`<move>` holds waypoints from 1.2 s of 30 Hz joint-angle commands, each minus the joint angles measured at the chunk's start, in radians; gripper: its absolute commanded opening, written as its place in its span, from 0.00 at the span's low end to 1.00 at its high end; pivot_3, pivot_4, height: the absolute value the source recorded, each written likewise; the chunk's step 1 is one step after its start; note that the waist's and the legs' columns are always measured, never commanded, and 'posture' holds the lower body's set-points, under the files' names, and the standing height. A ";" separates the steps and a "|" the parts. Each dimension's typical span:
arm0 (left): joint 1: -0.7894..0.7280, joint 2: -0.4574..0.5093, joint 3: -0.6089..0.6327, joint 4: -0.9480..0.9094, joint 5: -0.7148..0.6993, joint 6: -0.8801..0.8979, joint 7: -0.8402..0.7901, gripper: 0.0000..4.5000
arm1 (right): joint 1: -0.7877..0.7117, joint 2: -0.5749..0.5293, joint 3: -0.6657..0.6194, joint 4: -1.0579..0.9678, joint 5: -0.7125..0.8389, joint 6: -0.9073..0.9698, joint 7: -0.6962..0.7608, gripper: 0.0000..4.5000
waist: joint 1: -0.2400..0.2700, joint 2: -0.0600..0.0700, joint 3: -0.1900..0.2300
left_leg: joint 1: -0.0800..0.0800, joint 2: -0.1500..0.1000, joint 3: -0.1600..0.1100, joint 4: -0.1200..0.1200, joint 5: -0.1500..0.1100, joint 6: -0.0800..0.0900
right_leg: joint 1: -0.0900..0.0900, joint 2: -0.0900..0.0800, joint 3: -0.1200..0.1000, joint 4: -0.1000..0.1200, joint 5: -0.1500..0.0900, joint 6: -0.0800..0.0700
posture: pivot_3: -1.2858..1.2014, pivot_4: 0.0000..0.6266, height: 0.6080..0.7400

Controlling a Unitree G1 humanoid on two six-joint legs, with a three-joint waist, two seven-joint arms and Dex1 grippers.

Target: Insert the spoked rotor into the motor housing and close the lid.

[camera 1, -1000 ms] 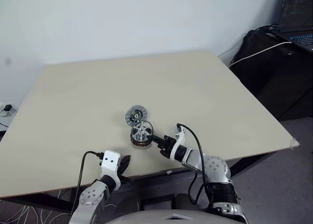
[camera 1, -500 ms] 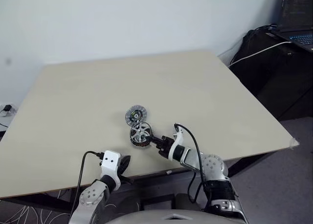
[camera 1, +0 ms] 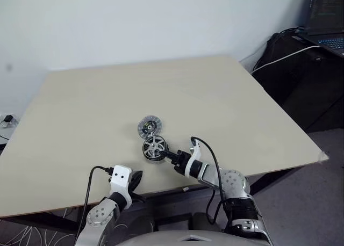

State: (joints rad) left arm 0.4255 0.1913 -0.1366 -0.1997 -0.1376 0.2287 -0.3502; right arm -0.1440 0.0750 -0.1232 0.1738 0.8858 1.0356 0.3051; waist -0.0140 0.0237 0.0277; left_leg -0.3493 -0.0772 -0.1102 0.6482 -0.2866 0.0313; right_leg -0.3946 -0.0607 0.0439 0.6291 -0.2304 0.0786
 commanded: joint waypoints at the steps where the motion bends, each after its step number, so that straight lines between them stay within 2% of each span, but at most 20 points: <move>1: -0.003 0.000 0.006 -0.040 -0.009 -0.010 0.000 0.00 | -0.024 0.044 0.006 -0.012 0.011 0.000 0.009 0.17 | 0.000 0.000 0.000 | 0.000 0.000 0.000 0.000 0.000 0.000 | 0.000 0.000 0.000 0.000 0.000 0.000 | 0.52 0.00 1.00; 12: -0.008 -0.003 0.005 -0.027 -0.011 -0.016 -0.002 0.00 | -0.012 0.024 0.007 -0.068 0.006 -0.017 0.003 0.95 | -0.006 0.000 -0.001 | 0.002 0.000 0.000 0.001 0.000 -0.002 | 0.002 0.000 0.000 0.000 0.000 0.001 | 0.52 0.00 1.00; 13: -0.009 -0.003 0.006 -0.026 -0.011 -0.017 -0.003 0.00 | -0.006 0.015 0.006 -0.091 0.004 -0.017 -0.003 0.99 | -0.007 0.000 -0.001 | 0.002 0.000 0.000 0.001 0.000 -0.002 | 0.002 0.000 0.000 0.000 0.000 0.000 | 0.52 0.00 1.00; 22: -0.018 -0.013 -0.004 -0.016 -0.013 -0.016 -0.009 0.00 | 0.047 -0.046 -0.049 -0.323 0.069 0.060 -0.098 0.99 | 0.001 0.000 -0.001 | -0.001 -0.001 0.000 0.001 0.000 0.000 | -0.001 0.000 0.000 0.000 0.001 0.001 | 0.52 0.00 1.00; 25: -0.025 -0.014 -0.006 -0.015 -0.011 -0.013 -0.011 0.00 | 0.051 -0.085 -0.015 -0.372 -0.002 0.051 -0.137 0.99 | 0.001 0.000 0.000 | -0.001 0.000 0.000 0.000 0.000 0.000 | -0.002 -0.001 0.000 0.000 0.000 0.000 | 0.52 0.00 1.00; 28: -0.032 -0.014 -0.005 -0.012 -0.011 -0.013 -0.013 0.00 | 0.052 -0.138 0.091 -0.421 -0.118 -0.036 -0.109 0.87 | 0.001 0.000 0.000 | -0.001 0.000 0.000 0.000 0.000 0.000 | -0.002 -0.001 0.000 0.000 0.000 0.000 | 0.52 0.00 1.00; 32: -0.037 -0.012 -0.002 -0.017 -0.013 -0.010 -0.015 0.00 | 0.030 -0.192 0.306 -0.435 -0.359 -0.289 -0.041 0.58 | -0.002 -0.001 0.000 | -0.001 0.000 0.000 0.000 0.000 0.000 | -0.001 0.000 0.000 0.000 -0.001 0.002 | 0.52 0.00 1.00; 36: -0.034 -0.009 0.002 -0.026 -0.015 -0.009 -0.016 0.00 | -0.014 -0.184 0.455 -0.352 -0.511 -0.451 0.013 0.29 | -0.003 -0.002 0.000 | -0.001 0.000 0.000 0.000 0.000 0.000 | -0.001 0.001 0.000 0.000 -0.001 0.002 | 0.52 0.00 1.00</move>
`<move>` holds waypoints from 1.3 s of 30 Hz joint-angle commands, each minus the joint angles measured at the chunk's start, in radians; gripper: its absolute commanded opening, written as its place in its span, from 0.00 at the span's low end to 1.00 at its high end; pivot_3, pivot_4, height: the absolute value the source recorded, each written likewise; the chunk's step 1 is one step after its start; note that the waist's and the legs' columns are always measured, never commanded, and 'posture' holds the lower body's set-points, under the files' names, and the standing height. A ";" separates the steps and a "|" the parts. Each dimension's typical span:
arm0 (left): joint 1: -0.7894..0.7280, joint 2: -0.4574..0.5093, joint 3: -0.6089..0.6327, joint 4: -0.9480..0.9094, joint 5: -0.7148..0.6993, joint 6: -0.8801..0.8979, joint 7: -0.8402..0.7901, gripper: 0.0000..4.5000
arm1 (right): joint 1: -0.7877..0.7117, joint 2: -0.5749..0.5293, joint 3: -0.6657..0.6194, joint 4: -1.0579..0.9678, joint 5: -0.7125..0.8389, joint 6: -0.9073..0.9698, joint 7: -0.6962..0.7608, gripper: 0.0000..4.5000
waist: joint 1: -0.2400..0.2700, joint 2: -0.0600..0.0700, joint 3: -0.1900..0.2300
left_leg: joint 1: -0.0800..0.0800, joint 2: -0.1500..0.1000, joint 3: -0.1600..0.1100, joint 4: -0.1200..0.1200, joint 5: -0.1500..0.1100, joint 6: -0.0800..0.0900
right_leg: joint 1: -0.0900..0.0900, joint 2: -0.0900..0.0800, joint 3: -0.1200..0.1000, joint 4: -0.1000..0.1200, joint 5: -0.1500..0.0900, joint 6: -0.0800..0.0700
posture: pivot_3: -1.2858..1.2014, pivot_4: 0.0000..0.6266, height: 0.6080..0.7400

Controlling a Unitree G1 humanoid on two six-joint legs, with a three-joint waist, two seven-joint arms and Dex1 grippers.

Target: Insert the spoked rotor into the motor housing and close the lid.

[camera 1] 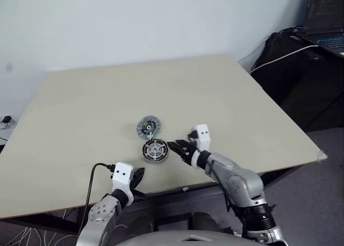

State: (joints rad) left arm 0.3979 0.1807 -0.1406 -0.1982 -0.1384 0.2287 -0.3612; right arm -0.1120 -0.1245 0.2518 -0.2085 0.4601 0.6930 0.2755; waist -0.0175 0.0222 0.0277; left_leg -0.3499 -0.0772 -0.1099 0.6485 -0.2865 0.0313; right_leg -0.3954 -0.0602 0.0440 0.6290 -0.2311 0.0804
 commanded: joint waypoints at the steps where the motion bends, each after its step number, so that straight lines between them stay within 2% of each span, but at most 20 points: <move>1: -0.006 0.002 0.006 -0.030 -0.014 -0.009 -0.006 0.00 | -0.063 0.024 0.106 0.065 -0.111 -0.131 0.055 0.22 | 0.001 -0.001 0.000 | 0.000 0.000 0.000 0.000 0.000 0.000 | 0.000 0.000 0.000 0.000 0.000 0.000 | 0.52 0.00 1.00; 4: 0.001 0.003 0.007 -0.037 -0.013 -0.009 -0.005 0.00 | -0.100 0.046 0.139 0.152 -0.157 -0.169 0.082 0.01 | 0.004 -0.003 -0.001 | 0.001 0.000 0.000 0.000 0.000 0.000 | 0.001 0.000 0.000 0.000 0.000 0.000 | 0.52 0.00 1.00; 11: 0.013 -0.003 0.001 -0.056 -0.010 -0.007 0.000 0.00 | -0.168 0.090 0.151 0.316 -0.236 -0.239 0.120 0.01 | 0.006 -0.004 -0.001 | 0.001 -0.001 0.000 0.000 0.000 0.000 | 0.001 0.000 0.000 0.000 0.004 -0.006 | 0.52 0.00 1.00; 20: 0.009 -0.011 -0.001 -0.050 -0.016 -0.008 0.001 0.00 | -0.179 0.095 0.156 0.477 -0.310 -0.187 0.137 0.01 | 0.005 -0.003 -0.003 | 0.002 -0.001 0.000 0.000 0.000 0.000 | 0.001 0.000 0.000 0.001 0.004 -0.006 | 0.52 0.00 1.00; 27: 0.013 -0.022 0.000 -0.038 -0.015 -0.017 -0.002 0.00 | -0.152 0.073 0.141 0.282 -0.264 -0.158 0.223 0.01 | 0.006 -0.004 -0.005 | 0.004 -0.001 -0.001 0.000 0.000 -0.001 | 0.004 0.000 0.000 0.001 0.000 -0.001 | 0.52 0.00 1.00; 31: 0.012 -0.023 0.003 -0.022 -0.017 -0.025 -0.010 0.00 | -0.182 -0.047 0.197 0.141 -0.305 -0.194 0.341 0.01 | 0.006 -0.004 -0.004 | 0.002 -0.001 -0.001 0.001 0.000 0.000 | 0.002 0.000 0.000 0.001 0.001 -0.001 | 0.52 0.00 1.00; 34: 0.005 -0.024 0.004 -0.003 -0.017 -0.033 -0.017 0.00 | -0.234 -0.166 0.272 0.102 -0.380 -0.244 0.440 0.14 | 0.006 -0.004 -0.004 | 0.003 -0.001 -0.001 0.001 0.000 0.000 | 0.002 0.000 0.000 0.001 0.000 -0.001 | 0.52 0.00 1.00; 37: -0.002 -0.026 0.003 0.013 -0.016 -0.040 -0.022 0.00 | -0.301 -0.271 0.361 0.111 -0.474 -0.324 0.544 0.34 | 0.007 -0.005 -0.003 | 0.003 -0.001 -0.001 0.001 0.000 0.000 | 0.003 0.000 -0.001 0.001 0.000 -0.001 | 0.52 0.00 1.00; 39: -0.005 -0.027 0.001 0.018 -0.016 -0.044 -0.021 0.00 | -0.334 -0.300 0.393 0.129 -0.508 -0.358 0.589 0.48 | 0.007 -0.005 -0.003 | 0.003 -0.001 -0.001 0.001 0.000 0.000 | 0.003 0.000 -0.001 0.001 0.000 -0.001 | 0.52 0.00 1.00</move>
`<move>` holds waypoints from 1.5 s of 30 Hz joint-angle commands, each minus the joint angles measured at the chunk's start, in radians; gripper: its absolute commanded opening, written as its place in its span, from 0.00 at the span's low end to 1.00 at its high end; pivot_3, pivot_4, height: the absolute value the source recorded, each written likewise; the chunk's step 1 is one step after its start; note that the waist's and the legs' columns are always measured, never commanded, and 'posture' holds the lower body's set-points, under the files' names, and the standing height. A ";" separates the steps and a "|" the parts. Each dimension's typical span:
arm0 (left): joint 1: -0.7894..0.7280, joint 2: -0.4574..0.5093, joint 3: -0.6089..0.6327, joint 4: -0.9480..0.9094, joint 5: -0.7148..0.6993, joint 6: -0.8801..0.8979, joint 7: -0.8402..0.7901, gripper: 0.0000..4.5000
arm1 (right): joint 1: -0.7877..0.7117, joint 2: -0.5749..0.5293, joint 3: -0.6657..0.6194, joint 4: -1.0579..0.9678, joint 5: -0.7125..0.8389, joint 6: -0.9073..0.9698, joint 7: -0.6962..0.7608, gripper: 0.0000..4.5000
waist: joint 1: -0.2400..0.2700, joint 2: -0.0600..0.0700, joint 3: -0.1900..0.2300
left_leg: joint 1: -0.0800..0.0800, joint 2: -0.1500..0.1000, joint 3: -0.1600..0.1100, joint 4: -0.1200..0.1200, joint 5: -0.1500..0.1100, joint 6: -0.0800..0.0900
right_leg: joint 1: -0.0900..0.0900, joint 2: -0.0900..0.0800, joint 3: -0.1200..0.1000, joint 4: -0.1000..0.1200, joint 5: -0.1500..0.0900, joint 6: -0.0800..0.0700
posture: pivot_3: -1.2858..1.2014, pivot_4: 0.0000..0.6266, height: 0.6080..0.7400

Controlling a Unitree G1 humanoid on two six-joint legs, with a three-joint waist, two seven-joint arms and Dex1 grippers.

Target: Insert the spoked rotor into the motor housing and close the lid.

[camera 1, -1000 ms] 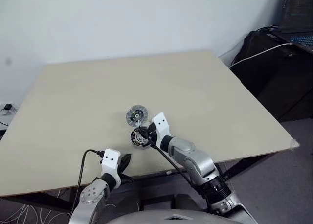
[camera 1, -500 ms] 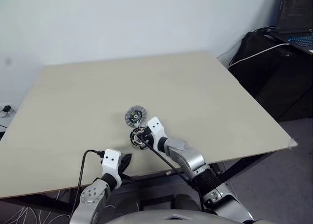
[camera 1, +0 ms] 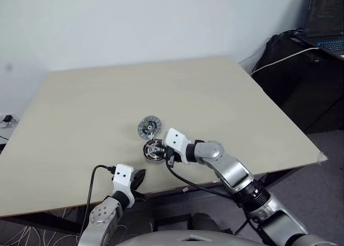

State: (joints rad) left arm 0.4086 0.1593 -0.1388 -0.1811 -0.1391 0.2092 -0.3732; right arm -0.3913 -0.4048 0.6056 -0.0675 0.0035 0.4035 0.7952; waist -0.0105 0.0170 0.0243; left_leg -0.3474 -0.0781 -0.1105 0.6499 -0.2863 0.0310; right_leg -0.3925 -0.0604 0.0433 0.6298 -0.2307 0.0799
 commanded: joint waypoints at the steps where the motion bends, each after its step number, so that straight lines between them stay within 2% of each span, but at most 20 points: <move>1: -0.016 -0.007 -0.001 0.002 -0.015 -0.026 -0.009 0.00 | -0.078 -0.029 0.058 0.008 -0.074 -0.091 0.093 0.55 | -0.001 -0.001 0.000 | 0.000 0.000 0.000 0.000 0.000 0.000 | 0.000 0.000 0.000 0.000 0.000 0.000 | 0.52 0.00 1.00; 4: -0.013 -0.012 -0.005 -0.004 -0.014 -0.025 -0.002 0.00 | -0.138 -0.031 0.095 0.069 -0.131 -0.149 0.136 0.76 | 0.000 -0.001 0.000 | 0.000 0.000 0.000 0.000 0.000 0.000 | 0.000 0.000 0.000 0.000 0.000 0.000 | 0.52 0.00 1.00; 8: -0.007 -0.019 -0.006 -0.016 -0.012 -0.021 0.007 0.00 | -0.217 -0.018 0.135 0.147 -0.188 -0.201 0.203 0.76 | 0.002 -0.003 0.000 | 0.000 0.000 0.000 0.000 0.000 0.000 | 0.000 0.000 0.000 0.000 0.004 -0.005 | 0.52 0.00 1.00; 17: 0.003 -0.033 -0.007 -0.031 -0.009 -0.026 0.026 0.00 | -0.342 0.024 0.216 0.320 -0.292 -0.287 0.362 0.76 | 0.002 -0.003 0.000 | 0.000 0.000 0.000 0.000 0.000 0.000 | 0.000 0.000 0.000 0.000 0.004 -0.006 | 0.52 0.00 1.00; 28: 0.022 -0.044 -0.023 -0.098 -0.008 0.006 0.053 0.00 | -0.373 0.078 0.218 0.427 -0.363 -0.325 0.422 0.76 | 0.001 -0.002 0.000 | 0.000 0.000 0.000 0.000 0.000 0.000 | 0.000 0.000 0.000 0.001 0.004 -0.006 | 0.52 0.00 1.00; 39: 0.014 -0.053 -0.015 -0.071 -0.019 -0.016 0.065 0.00 | -0.436 0.116 0.233 0.542 -0.425 -0.347 0.478 0.76 | 0.000 -0.002 0.000 | 0.002 0.000 0.000 0.000 0.001 -0.002 | 0.000 0.000 0.000 0.003 0.004 -0.007 | 0.52 0.00 1.00; 40: 0.015 -0.053 -0.016 -0.067 -0.018 -0.021 0.065 0.00 | -0.440 0.119 0.233 0.552 -0.431 -0.350 0.479 0.67 | 0.000 -0.002 0.000 | 0.002 0.000 0.000 0.000 0.001 -0.002 | 0.000 0.000 0.000 0.004 0.004 -0.007 | 0.52 0.00 1.00; 41: 0.015 -0.054 -0.016 -0.065 -0.018 -0.023 0.065 0.00 | -0.443 0.121 0.233 0.559 -0.435 -0.353 0.479 0.63 | 0.000 -0.002 0.000 | 0.002 0.000 0.000 0.000 0.001 -0.002 | 0.000 0.000 0.000 0.005 0.004 -0.007 | 0.52 0.00 1.00; 45: 0.021 -0.055 -0.016 -0.059 -0.016 -0.035 0.065 0.00 | -0.450 0.132 0.227 0.578 -0.448 -0.355 0.485 0.34 | 0.001 -0.001 -0.001 | 0.003 0.000 0.000 0.000 0.002 -0.003 | 0.000 0.000 0.000 0.007 0.003 -0.008 | 0.52 0.00 1.00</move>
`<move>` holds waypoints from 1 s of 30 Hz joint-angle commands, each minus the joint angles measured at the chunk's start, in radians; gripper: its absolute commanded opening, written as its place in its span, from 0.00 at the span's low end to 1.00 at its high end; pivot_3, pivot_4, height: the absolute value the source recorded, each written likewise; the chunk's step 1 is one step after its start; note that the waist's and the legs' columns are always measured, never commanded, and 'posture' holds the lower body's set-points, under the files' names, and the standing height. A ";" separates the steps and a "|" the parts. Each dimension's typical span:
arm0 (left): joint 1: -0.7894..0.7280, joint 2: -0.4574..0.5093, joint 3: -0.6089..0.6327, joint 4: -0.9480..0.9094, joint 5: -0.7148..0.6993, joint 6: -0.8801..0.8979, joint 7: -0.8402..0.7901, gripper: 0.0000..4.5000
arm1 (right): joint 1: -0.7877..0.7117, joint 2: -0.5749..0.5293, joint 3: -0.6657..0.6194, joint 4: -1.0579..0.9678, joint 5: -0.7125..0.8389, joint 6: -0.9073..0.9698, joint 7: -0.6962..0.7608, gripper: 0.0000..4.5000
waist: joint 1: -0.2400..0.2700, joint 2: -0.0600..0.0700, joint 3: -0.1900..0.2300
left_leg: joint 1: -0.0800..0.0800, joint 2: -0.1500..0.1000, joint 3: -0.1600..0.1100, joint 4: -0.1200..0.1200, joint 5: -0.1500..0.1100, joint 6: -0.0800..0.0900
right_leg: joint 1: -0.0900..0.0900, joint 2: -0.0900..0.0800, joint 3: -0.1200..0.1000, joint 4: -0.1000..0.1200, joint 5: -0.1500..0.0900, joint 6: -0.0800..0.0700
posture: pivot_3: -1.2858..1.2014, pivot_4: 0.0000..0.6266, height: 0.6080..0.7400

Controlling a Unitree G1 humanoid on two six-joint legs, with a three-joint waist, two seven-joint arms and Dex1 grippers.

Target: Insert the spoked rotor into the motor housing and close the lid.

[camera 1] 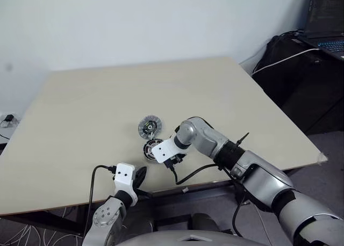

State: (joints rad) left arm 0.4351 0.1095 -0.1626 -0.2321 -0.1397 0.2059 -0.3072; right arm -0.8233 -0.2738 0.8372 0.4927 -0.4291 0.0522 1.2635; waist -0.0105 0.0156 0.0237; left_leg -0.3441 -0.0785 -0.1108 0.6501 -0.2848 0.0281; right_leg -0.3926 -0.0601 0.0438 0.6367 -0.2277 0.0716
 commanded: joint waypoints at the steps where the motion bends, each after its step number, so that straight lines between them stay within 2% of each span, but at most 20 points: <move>1: -0.004 -0.006 0.007 -0.008 -0.015 -0.034 -0.001 0.00 | -0.018 0.002 -0.006 0.020 -0.017 -0.005 0.017 0.27 | 0.001 0.000 0.000 | 0.000 0.000 0.000 0.000 0.000 0.000 | 0.000 0.000 0.000 0.001 0.000 -0.001 | 0.52 0.00 1.00; 4: -0.002 -0.006 0.006 -0.008 -0.014 -0.037 -0.001 0.00 | -0.017 0.004 -0.010 0.021 -0.022 -0.007 0.017 0.06 | 0.003 0.000 0.000 | 0.000 0.000 0.000 0.000 0.000 0.000 | 0.000 0.000 0.000 0.002 -0.001 -0.001 | 0.52 0.00 1.00; 5: -0.003 -0.006 0.005 -0.007 -0.014 -0.038 -0.002 0.00 | -0.016 0.004 -0.012 0.019 -0.022 -0.006 0.018 0.01 | 0.003 0.000 0.000 | 0.000 0.000 -0.001 0.000 0.000 0.000 | 0.000 0.000 0.000 0.002 -0.001 -0.001 | 0.52 0.00 1.00; 13: -0.009 -0.008 0.001 0.005 -0.014 -0.048 -0.005 0.00 | 0.004 0.005 -0.038 -0.003 -0.003 0.011 0.011 0.01 | 0.002 0.000 0.000 | 0.000 0.000 -0.001 0.000 0.001 -0.001 | -0.001 0.000 -0.001 0.004 -0.002 -0.002 | 0.52 0.00 1.00; 17: -0.012 -0.008 0.003 0.017 -0.015 -0.055 -0.008 0.00 | 0.052 0.019 -0.109 -0.056 0.056 0.062 -0.013 0.01 | 0.002 0.000 0.000 | 0.000 0.000 -0.001 0.000 0.001 -0.001 | -0.001 0.000 -0.001 0.004 -0.002 -0.002 | 0.52 0.00 1.00; 20: -0.014 -0.007 0.004 0.020 -0.017 -0.058 -0.010 0.00 | 0.093 0.019 -0.173 -0.142 0.118 0.142 0.004 0.01 | 0.002 0.000 0.000 | 0.000 0.000 -0.001 0.000 0.001 -0.001 | -0.002 0.000 -0.001 0.005 -0.002 -0.003 | 0.52 0.00 1.00; 25: -0.016 -0.009 0.004 0.024 -0.022 -0.055 -0.017 0.00 | 0.179 -0.074 -0.247 -0.372 0.175 0.293 0.028 0.01 | 0.004 -0.001 0.001 | -0.004 0.000 -0.002 0.000 0.001 -0.001 | -0.005 -0.001 -0.001 0.004 -0.002 -0.003 | 0.52 0.00 1.00; 30: -0.019 -0.004 0.000 0.026 -0.031 -0.049 -0.022 0.00 | 0.277 -0.132 -0.333 -0.632 0.220 0.632 -0.009 0.01 | 0.014 -0.003 0.002 | -0.004 0.000 -0.002 0.001 0.000 -0.001 | -0.005 -0.001 -0.002 0.004 -0.004 -0.001 | 0.52 0.00 1.00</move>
State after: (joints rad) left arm 0.4245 0.1054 -0.1659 -0.1951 -0.1605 0.1676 -0.3253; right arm -0.5397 -0.4082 0.5638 -0.0237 -0.2434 0.5758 1.2698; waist 0.0036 0.0128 0.0259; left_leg -0.3488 -0.0785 -0.1127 0.6509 -0.2843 0.0270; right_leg -0.3977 -0.0610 0.0421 0.6411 -0.2333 0.0743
